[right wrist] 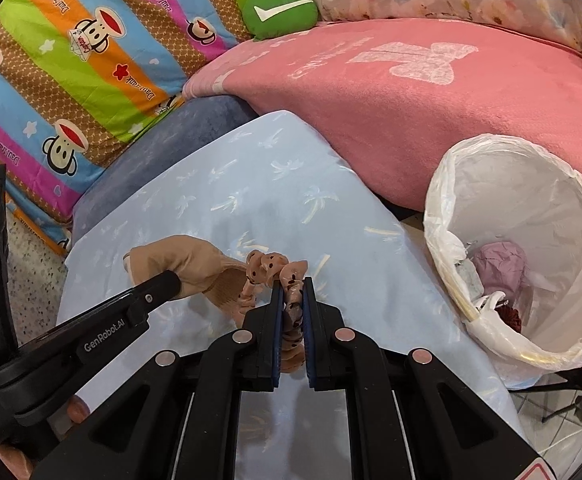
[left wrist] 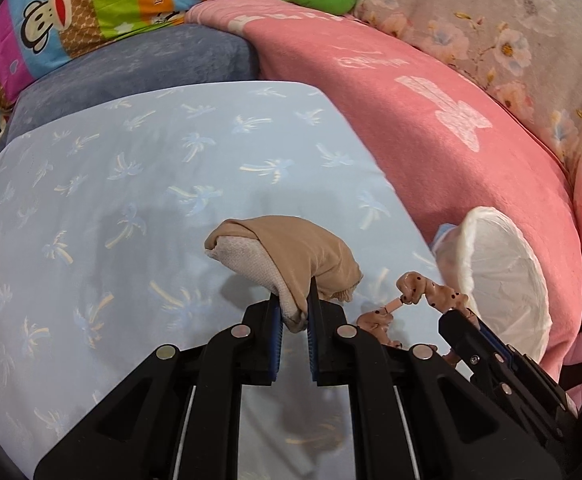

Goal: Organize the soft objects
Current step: 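Lift the sock and scrunchie over the wastebasket with both grippers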

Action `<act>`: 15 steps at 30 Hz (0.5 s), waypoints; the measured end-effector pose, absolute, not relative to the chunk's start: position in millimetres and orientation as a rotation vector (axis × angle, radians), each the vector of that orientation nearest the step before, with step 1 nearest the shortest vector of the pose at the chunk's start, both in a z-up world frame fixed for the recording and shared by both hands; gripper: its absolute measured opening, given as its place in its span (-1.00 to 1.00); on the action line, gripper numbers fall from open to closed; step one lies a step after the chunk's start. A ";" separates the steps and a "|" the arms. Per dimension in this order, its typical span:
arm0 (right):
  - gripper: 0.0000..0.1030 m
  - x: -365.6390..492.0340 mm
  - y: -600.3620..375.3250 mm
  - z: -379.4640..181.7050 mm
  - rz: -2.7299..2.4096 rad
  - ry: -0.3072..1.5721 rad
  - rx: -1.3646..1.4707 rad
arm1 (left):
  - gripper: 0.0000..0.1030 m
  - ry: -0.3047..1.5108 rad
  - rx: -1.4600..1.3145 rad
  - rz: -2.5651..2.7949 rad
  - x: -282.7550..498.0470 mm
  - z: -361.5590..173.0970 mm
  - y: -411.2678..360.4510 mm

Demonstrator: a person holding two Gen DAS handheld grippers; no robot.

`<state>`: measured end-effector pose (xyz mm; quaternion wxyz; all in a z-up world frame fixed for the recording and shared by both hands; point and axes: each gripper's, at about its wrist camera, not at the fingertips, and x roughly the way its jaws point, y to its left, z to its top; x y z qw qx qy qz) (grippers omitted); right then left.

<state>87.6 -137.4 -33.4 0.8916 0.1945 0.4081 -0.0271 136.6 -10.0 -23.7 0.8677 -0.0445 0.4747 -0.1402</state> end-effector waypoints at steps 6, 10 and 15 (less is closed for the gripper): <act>-0.83 70.9 -166.4 -18.7 -0.102 0.801 0.431 | -0.80 0.969 -0.052 -0.342 124.0 -12.8 -40.3; -0.83 60.3 -187.7 -9.8 -0.132 0.769 0.450 | -0.80 0.954 -0.021 -0.377 116.6 -6.2 -61.7; -0.83 45.7 -215.0 -2.1 -0.174 0.737 0.470 | -0.80 0.933 0.016 -0.425 109.9 3.0 -89.1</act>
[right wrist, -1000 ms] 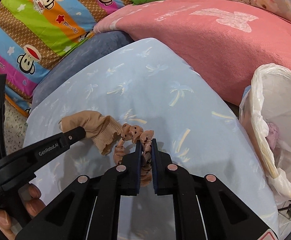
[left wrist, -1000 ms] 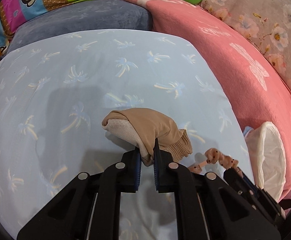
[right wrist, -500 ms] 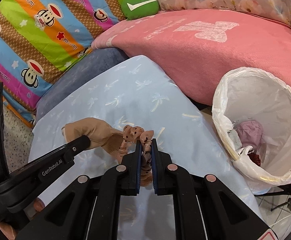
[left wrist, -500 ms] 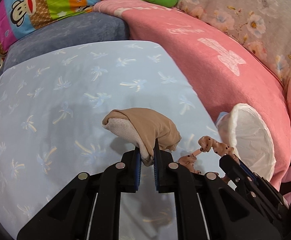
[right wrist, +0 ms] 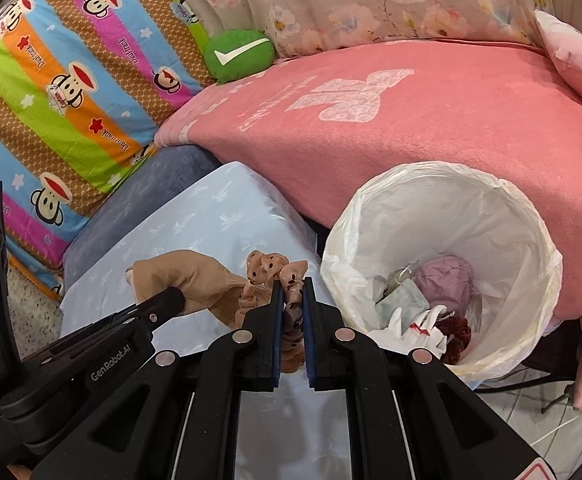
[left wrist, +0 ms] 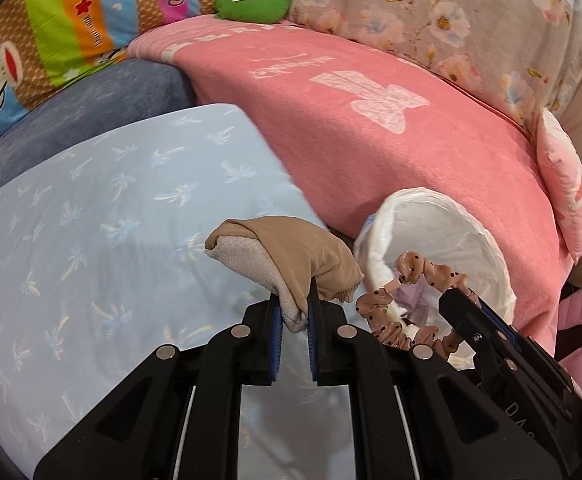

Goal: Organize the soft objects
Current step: 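Lift the sock and scrunchie over the wastebasket with both grippers, then open both grippers to drop the sock and scrunchie into the wastebasket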

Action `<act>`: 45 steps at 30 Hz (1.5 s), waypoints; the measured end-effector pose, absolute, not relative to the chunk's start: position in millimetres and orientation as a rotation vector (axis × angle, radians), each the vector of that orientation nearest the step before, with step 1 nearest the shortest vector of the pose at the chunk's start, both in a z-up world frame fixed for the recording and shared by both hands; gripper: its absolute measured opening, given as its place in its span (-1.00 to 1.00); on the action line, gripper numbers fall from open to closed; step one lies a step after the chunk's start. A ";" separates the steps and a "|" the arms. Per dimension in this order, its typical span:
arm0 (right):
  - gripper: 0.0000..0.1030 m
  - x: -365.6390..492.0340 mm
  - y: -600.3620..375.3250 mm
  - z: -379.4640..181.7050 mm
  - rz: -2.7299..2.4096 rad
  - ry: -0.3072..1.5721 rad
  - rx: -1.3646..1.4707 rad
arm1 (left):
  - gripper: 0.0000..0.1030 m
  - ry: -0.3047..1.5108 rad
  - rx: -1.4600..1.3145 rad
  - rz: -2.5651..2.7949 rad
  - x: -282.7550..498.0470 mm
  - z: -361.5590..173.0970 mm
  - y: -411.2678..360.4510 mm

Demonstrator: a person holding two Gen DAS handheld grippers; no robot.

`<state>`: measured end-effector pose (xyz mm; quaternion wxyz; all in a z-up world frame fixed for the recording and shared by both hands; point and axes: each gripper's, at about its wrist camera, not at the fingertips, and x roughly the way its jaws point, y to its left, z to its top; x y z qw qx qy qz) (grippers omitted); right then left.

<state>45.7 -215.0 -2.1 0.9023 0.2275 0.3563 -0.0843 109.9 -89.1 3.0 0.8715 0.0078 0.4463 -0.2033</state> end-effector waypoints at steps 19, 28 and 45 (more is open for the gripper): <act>-0.83 5.3 -309.0 -5.2 -0.334 0.681 0.569 | -0.79 0.914 0.174 -0.591 89.9 6.3 -194.0; -0.83 1.2 -333.1 -16.5 -0.384 0.685 0.603 | -0.77 0.945 0.222 -0.663 89.7 -5.5 -224.7; -0.83 11.1 -336.0 -21.6 -0.392 0.698 0.601 | -0.43 0.954 0.219 -0.665 97.3 -9.8 -225.0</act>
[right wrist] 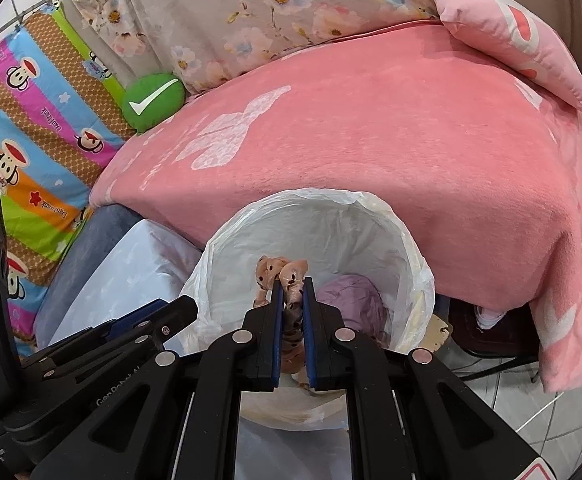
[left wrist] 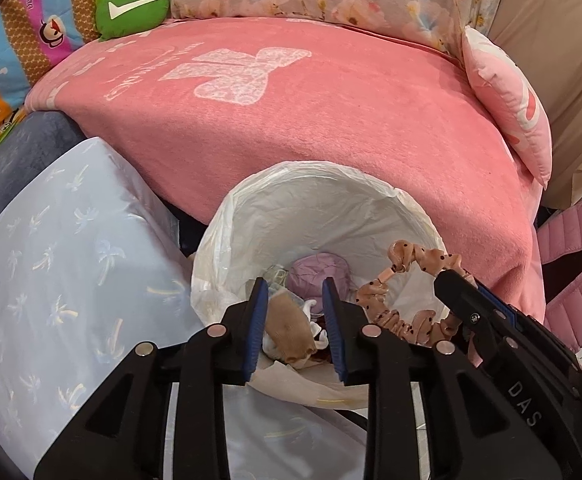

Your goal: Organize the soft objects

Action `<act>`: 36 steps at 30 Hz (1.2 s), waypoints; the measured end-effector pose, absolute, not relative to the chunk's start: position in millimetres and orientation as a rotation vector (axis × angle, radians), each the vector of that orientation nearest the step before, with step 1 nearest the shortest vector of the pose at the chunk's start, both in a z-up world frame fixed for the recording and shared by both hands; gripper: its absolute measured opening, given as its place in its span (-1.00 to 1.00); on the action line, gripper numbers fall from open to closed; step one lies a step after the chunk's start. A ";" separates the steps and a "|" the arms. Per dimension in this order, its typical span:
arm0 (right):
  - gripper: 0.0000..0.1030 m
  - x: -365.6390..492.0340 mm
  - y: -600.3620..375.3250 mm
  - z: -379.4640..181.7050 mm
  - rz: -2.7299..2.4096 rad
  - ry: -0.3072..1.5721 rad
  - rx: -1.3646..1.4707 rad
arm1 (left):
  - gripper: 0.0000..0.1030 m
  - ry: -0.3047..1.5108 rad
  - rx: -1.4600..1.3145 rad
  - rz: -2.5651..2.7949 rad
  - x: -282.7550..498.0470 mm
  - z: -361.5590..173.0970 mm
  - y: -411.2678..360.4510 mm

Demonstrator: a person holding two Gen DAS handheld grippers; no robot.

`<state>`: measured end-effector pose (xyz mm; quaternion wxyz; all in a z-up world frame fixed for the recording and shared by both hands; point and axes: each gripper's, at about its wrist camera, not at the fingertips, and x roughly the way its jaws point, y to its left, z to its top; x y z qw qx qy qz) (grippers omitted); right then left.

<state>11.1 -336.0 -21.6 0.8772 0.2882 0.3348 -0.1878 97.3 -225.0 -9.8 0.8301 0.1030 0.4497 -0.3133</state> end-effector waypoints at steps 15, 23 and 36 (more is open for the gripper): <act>-0.42 27.0 -321.9 -15.3 -0.376 0.696 0.543 | 0.25 0.908 0.170 -0.543 107.7 -5.7 -184.6; -0.36 30.7 -312.3 -8.6 -0.349 0.705 0.524 | 0.26 0.894 0.164 -0.504 108.2 -3.8 -167.4; 0.07 11.7 -277.5 3.4 -0.382 0.763 0.350 | 0.50 0.853 0.196 -0.423 95.7 -1.9 -138.0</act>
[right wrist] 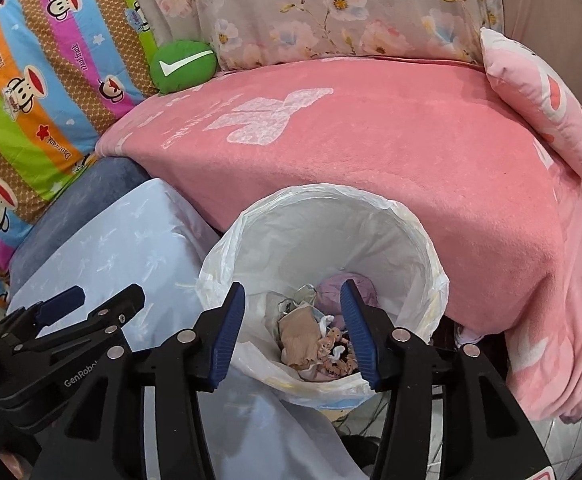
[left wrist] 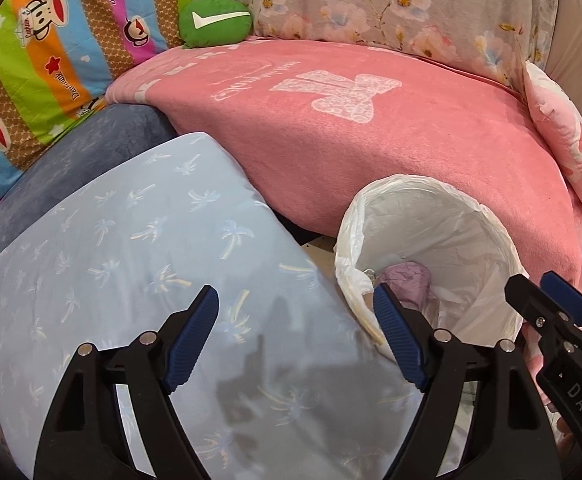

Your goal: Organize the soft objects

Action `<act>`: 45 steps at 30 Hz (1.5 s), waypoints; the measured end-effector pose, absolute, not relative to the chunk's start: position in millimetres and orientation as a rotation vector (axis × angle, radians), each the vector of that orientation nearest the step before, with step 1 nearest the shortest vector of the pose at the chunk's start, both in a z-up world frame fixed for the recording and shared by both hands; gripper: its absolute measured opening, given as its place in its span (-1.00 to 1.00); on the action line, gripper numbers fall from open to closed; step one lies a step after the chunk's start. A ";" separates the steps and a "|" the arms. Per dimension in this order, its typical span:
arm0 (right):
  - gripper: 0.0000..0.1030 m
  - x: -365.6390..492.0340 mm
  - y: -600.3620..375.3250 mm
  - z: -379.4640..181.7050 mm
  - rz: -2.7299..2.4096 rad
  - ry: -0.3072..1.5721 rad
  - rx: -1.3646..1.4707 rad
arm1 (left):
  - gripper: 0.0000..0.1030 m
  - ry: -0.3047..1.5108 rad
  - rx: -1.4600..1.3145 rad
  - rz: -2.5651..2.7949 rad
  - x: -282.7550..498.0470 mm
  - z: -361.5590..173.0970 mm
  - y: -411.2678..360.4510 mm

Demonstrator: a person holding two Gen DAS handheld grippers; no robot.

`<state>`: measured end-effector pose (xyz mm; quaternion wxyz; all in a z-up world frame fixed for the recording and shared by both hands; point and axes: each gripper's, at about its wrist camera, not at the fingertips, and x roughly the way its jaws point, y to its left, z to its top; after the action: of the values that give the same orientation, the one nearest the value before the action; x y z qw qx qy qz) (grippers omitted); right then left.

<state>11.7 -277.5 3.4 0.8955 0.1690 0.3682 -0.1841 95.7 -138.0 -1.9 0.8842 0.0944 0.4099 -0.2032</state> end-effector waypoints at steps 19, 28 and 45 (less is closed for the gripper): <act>0.70 -13.0 -263.5 1.0 -0.441 0.801 0.230 | 0.72 0.868 0.223 -0.369 76.5 -7.5 -119.8; 0.88 -17.9 -262.6 -3.7 -0.436 0.815 0.234 | 0.76 0.870 0.229 -0.344 72.9 -10.7 -118.5; 0.88 -18.7 -266.2 -7.8 -0.454 0.831 0.238 | 0.77 0.849 0.258 -0.344 64.8 -11.5 -128.1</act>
<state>-18.7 -266.2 -7.8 0.8831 0.1145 0.3992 -0.2182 64.8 -128.1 -11.5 0.8889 0.1242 0.4088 -0.1654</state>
